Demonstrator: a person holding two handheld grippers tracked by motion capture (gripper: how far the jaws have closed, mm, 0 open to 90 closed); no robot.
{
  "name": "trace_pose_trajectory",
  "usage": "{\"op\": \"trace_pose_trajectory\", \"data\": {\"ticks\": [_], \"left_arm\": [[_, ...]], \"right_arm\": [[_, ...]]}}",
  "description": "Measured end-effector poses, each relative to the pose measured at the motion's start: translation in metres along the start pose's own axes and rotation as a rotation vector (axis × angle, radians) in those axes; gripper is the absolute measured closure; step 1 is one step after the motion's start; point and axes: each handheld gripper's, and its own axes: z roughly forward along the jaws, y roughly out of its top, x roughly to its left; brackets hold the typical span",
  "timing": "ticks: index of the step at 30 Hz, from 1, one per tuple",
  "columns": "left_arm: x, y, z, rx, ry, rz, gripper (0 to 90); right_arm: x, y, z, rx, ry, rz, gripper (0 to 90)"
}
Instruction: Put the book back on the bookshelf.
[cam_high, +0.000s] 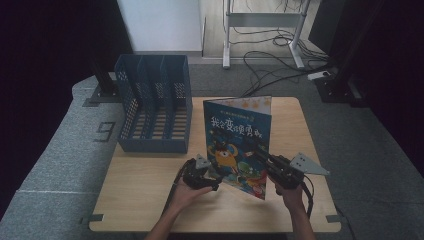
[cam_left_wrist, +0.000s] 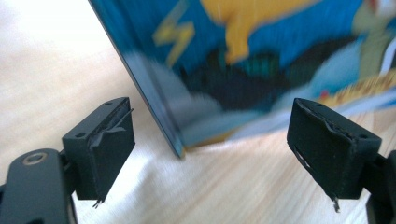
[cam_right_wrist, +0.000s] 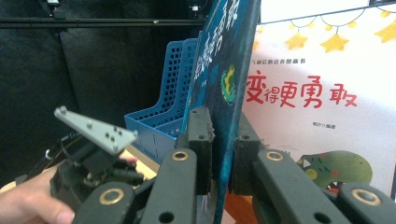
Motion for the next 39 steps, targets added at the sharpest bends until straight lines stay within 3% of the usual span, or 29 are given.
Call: {"op": "trace_pose_trajectory", "data": {"ticks": [11, 39], "left_arm": [[0.007, 0.021, -0.012, -0.083, -0.022, -0.032, 15.3], [0.008, 0.05, -0.024, -0.153, -0.022, -0.005, 19.4]], "right_arm": [[0.001, -0.002, -0.006, 0.014, 0.002, -0.002, 80.7], [-0.01, -0.009, -0.015, 0.046, -0.026, 0.012, 75.6]]}}
